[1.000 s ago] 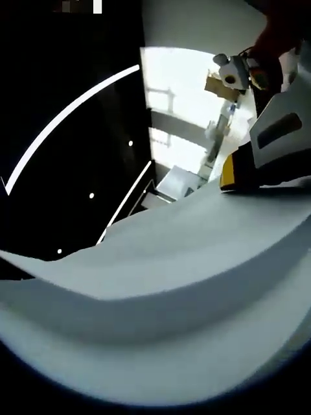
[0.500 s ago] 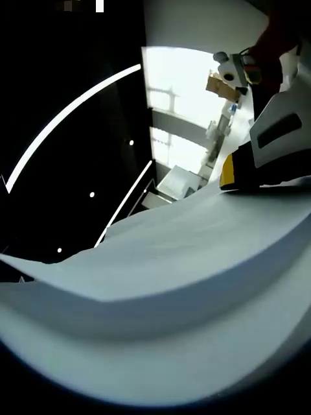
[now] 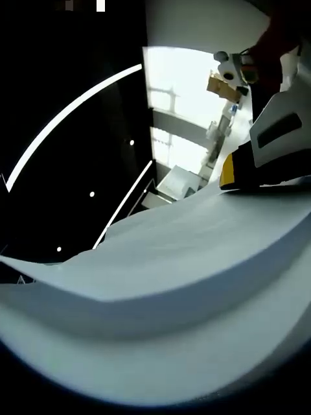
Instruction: Organize the stack of printing papers by aligning and flattening the scattered papers on the table
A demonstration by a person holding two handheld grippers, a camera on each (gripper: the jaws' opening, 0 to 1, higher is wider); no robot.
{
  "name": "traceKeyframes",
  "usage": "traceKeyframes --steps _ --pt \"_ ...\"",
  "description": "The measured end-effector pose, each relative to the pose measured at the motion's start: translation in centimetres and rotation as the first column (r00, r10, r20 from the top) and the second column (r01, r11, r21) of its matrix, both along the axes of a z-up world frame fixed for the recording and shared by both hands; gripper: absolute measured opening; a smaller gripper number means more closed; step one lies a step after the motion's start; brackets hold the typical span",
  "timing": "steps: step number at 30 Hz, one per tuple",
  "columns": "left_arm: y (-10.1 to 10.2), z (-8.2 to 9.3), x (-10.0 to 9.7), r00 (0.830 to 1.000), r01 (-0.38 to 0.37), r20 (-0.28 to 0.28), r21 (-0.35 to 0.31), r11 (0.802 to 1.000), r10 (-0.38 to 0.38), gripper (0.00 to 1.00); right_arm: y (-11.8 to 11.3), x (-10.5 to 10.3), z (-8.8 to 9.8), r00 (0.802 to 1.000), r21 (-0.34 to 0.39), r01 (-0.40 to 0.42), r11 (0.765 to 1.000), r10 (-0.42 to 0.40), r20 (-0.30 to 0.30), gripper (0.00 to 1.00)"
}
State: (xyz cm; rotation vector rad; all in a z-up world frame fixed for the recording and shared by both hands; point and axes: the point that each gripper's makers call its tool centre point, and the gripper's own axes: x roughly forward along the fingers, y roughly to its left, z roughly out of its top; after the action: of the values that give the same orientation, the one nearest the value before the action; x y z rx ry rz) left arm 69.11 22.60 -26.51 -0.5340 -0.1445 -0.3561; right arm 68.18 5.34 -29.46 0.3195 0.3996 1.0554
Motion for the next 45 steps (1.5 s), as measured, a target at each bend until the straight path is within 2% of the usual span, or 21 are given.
traceKeyframes --steps 5,13,20,38,45 --pt "0.0 0.0 0.0 1.0 0.0 -0.001 -0.003 1.0 0.0 0.09 -0.3 -0.4 0.0 1.0 -0.001 -0.013 1.0 0.013 -0.007 0.9" --pt "0.0 -0.1 0.1 1.0 0.001 -0.005 -0.003 1.0 -0.001 0.09 -1.2 -0.3 0.6 1.0 0.038 0.028 0.999 -0.028 -0.003 0.9" --pt "-0.1 -0.1 0.1 1.0 0.001 -0.007 -0.004 1.0 -0.002 0.09 -1.9 -0.2 0.6 0.999 0.007 0.047 0.999 -0.047 0.019 0.9" --pt "-0.1 -0.1 0.0 1.0 0.005 -0.008 -0.005 1.0 -0.005 0.1 -3.1 -0.5 0.3 0.998 -0.032 0.061 0.998 -0.06 0.029 0.89" --pt "0.0 -0.2 0.1 1.0 0.007 -0.009 -0.01 1.0 -0.007 0.1 -4.2 -0.6 0.3 0.996 -0.023 0.079 0.997 -0.078 0.03 0.89"
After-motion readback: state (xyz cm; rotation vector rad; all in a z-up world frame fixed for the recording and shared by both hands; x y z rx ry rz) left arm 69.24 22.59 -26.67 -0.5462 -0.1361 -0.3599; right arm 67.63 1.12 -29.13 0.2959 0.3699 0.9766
